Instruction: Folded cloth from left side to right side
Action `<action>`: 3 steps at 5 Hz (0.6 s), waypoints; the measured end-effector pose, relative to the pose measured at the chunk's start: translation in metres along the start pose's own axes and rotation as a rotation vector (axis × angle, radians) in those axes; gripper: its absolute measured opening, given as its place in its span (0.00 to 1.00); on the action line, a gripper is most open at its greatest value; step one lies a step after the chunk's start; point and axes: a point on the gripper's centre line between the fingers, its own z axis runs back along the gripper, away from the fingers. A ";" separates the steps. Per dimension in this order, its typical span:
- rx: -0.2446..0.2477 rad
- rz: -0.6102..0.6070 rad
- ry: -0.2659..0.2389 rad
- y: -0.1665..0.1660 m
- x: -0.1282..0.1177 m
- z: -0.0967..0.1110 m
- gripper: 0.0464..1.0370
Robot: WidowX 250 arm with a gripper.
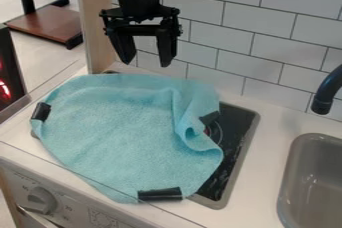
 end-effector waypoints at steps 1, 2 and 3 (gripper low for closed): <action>-0.005 0.005 0.027 0.001 -0.004 -0.007 0.96; -0.018 0.018 0.042 0.005 -0.007 -0.007 0.96; -0.004 0.060 0.057 0.015 -0.013 -0.008 0.96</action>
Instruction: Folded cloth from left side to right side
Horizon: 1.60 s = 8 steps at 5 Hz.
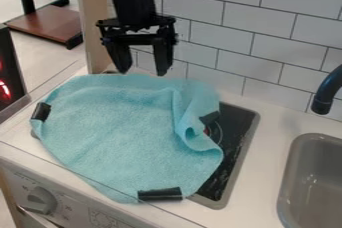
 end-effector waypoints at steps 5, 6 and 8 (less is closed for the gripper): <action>0.056 0.374 0.001 0.132 -0.036 0.016 0.96; 0.056 0.399 0.023 0.143 -0.043 0.012 0.96; 0.088 0.291 0.042 0.138 -0.069 -0.006 0.96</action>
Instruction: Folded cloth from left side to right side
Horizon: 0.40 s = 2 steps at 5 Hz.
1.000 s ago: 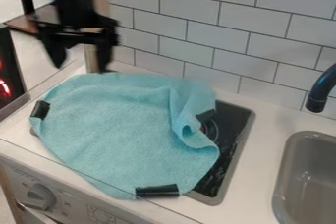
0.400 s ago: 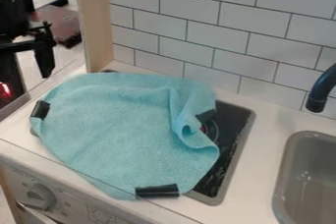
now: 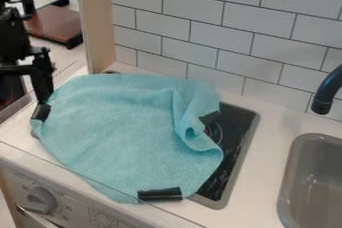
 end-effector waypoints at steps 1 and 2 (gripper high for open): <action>0.007 0.004 -0.009 0.004 -0.004 -0.004 0.96; -0.004 0.021 -0.021 0.010 -0.009 -0.009 0.96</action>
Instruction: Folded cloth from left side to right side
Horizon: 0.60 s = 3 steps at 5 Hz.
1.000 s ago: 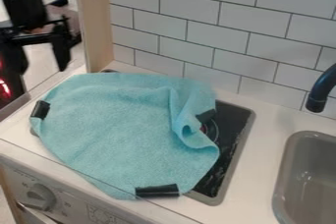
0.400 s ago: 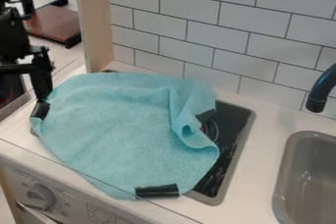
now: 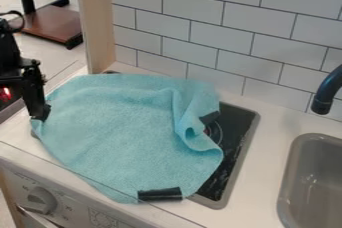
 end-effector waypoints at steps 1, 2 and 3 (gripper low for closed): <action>-0.007 0.006 -0.038 0.003 0.000 -0.006 0.96; -0.001 0.014 -0.034 0.006 0.001 -0.013 0.96; -0.018 0.046 -0.023 0.007 0.006 -0.020 0.96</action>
